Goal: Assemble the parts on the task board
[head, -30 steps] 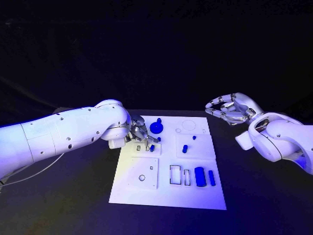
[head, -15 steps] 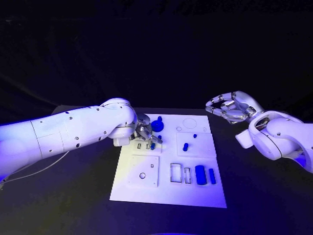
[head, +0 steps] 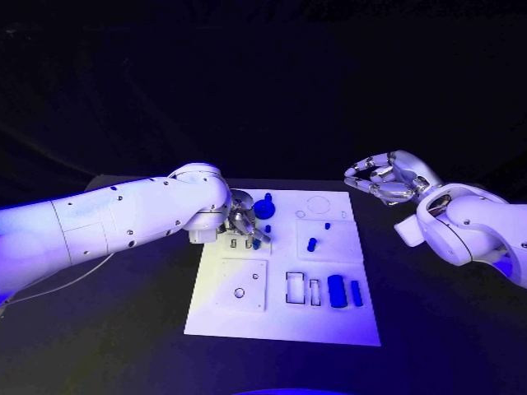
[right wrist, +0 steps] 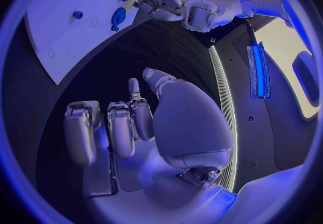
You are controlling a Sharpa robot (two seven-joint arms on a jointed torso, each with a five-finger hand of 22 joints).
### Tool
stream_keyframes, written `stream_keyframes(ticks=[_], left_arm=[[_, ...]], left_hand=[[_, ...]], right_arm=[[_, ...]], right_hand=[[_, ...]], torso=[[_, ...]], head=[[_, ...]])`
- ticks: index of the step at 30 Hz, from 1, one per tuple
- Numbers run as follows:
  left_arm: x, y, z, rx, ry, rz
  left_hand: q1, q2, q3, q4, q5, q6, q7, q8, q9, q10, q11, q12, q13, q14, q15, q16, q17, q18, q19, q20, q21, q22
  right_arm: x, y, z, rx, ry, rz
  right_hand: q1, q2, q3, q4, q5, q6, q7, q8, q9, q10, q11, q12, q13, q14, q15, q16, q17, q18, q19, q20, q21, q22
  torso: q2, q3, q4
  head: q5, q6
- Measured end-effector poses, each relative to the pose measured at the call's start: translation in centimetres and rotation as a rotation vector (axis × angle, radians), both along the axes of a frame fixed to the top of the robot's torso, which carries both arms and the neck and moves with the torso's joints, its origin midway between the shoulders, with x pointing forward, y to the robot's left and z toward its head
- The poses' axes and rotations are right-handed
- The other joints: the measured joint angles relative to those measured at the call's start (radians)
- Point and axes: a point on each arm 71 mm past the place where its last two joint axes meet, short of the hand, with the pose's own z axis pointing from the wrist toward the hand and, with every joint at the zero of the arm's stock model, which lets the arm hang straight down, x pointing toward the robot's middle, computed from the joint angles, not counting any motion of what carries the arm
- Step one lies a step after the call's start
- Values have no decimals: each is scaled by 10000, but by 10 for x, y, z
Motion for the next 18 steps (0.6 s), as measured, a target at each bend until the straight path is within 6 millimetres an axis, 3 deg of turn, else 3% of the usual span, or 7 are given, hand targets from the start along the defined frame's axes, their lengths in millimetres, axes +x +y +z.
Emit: stream_keyframes(ticks=[9,18], left_arm=[[0,-1,-1,119,78,-129],[0,-2,-1,107,123,-195]], left_hand=[[305,120,0,0,0,0,0,0,59,0,0,0,17,0,0,0,-1,1,0,0,0,-1],[1090,425,428,-59,0,-36,-36,-55,117,-39,-40,1,16,0,0,0,-1,0,0,0,37,-2]], right_arm=[[0,1,0,-7,14,7],[0,1,-1,-20,27,1]], right_hand=[[0,0,0,0,0,0,0,0,-1,0,0,0,-1,0,0,0,-1,0,0,0,0,-1],[0,0,0,0,0,0,0,0,-1,0,0,0,-1,0,0,0,-1,0,0,0,0,-2]], torso=[[0,1,5],[-3,0,4]], head=[[-2,5],[-8,-41]])
